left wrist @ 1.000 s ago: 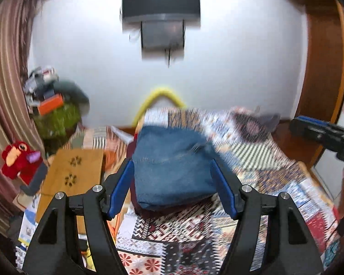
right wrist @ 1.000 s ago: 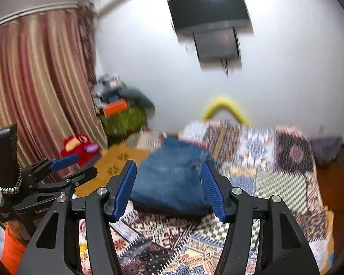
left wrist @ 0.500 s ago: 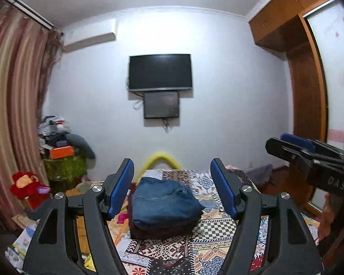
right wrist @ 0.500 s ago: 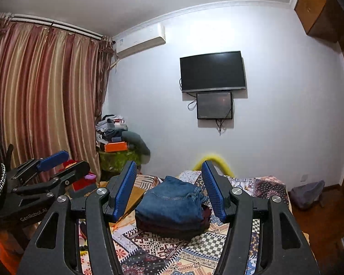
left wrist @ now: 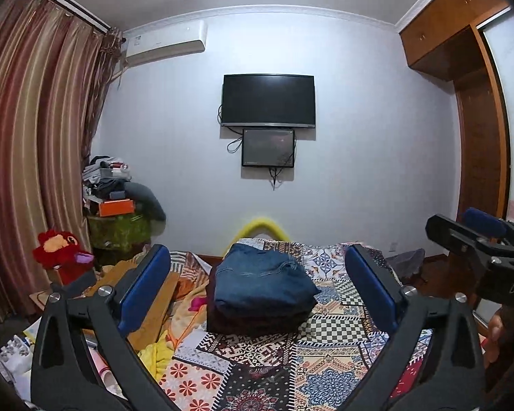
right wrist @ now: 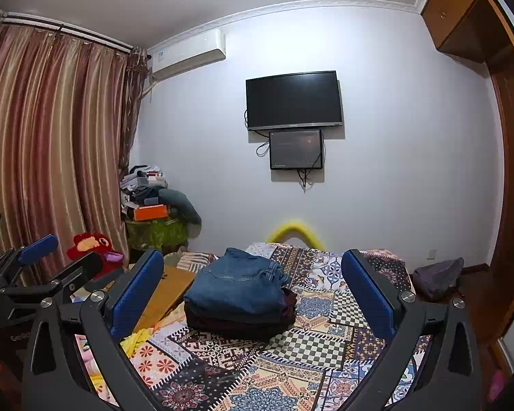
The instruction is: Fold large clothes
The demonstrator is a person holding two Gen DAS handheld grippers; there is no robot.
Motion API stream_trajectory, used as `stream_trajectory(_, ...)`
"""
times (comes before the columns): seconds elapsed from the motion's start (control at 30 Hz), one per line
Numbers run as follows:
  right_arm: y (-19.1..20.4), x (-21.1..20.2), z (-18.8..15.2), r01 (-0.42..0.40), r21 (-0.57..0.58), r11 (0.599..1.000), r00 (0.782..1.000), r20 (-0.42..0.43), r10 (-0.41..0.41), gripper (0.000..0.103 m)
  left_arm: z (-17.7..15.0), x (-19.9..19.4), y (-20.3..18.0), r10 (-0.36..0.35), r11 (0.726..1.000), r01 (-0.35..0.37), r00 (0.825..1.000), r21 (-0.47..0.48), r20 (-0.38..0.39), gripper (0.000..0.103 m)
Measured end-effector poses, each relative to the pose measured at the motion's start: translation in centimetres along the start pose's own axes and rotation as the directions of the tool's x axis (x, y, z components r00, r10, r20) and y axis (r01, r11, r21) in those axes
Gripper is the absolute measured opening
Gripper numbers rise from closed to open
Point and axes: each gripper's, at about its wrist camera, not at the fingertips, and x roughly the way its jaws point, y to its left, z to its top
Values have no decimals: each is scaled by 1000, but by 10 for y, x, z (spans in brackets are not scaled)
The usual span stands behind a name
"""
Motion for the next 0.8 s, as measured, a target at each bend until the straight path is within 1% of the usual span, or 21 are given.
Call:
stream_trajectory(0.3,-4,-5,-9,-8,12,1000,1000,-22,8,103,-5,2,2,0,1000,0,1000,-1,-18,103)
stream_trajectory(0.8,-3,-4,-10,1,7,1000,998,-64,-1,103,-9,13,4,0,1000,0,999,-9,-44,103)
